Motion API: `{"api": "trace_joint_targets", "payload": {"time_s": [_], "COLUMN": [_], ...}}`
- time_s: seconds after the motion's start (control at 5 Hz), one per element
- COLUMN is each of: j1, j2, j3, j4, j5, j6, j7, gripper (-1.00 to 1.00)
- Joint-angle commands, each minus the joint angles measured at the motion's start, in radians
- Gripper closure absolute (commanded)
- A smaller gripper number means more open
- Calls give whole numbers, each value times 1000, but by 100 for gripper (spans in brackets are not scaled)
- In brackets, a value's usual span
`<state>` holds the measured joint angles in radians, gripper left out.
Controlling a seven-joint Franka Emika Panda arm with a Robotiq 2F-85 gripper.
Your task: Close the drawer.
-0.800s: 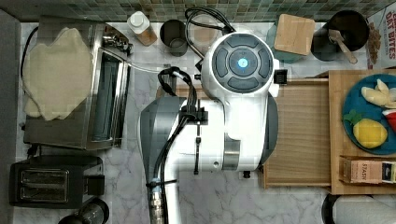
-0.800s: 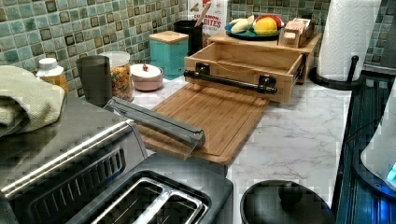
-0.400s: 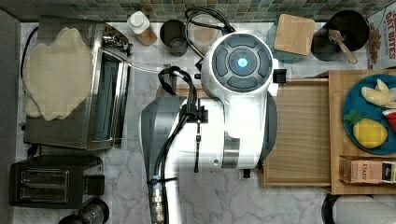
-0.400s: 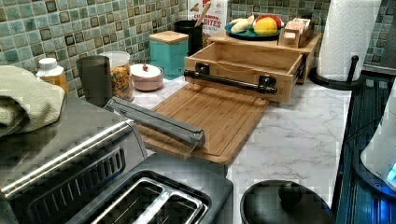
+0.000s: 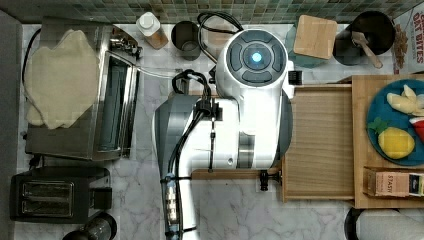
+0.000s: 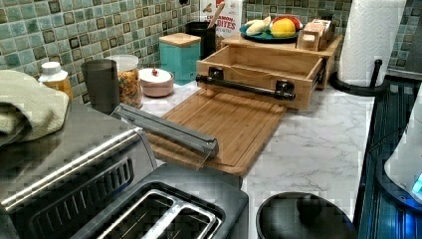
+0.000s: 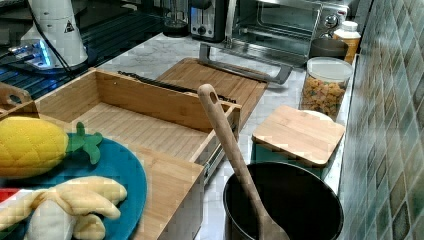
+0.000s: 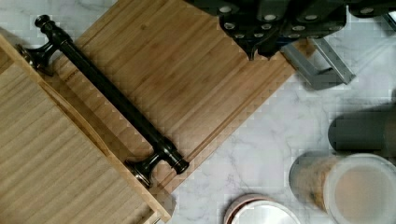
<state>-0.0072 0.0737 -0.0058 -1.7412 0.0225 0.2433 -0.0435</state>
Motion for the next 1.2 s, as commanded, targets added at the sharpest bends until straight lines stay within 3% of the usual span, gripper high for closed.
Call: {"api": "trace_joint_targets", "payload": {"time_s": [0.2, 0.4, 1.0, 1.2], "j1": [10, -3, -10, -22], "j2": [-108, -111, -72, -39], "j3": [19, 7, -15, -21], "j4": [-210, -271, -444, -482], "j5": [-54, 5, -75, -61], "j6": [158, 206, 441, 490], "j7": [-362, -457, -561, -616], "gripper": [100, 100, 100, 100]}}
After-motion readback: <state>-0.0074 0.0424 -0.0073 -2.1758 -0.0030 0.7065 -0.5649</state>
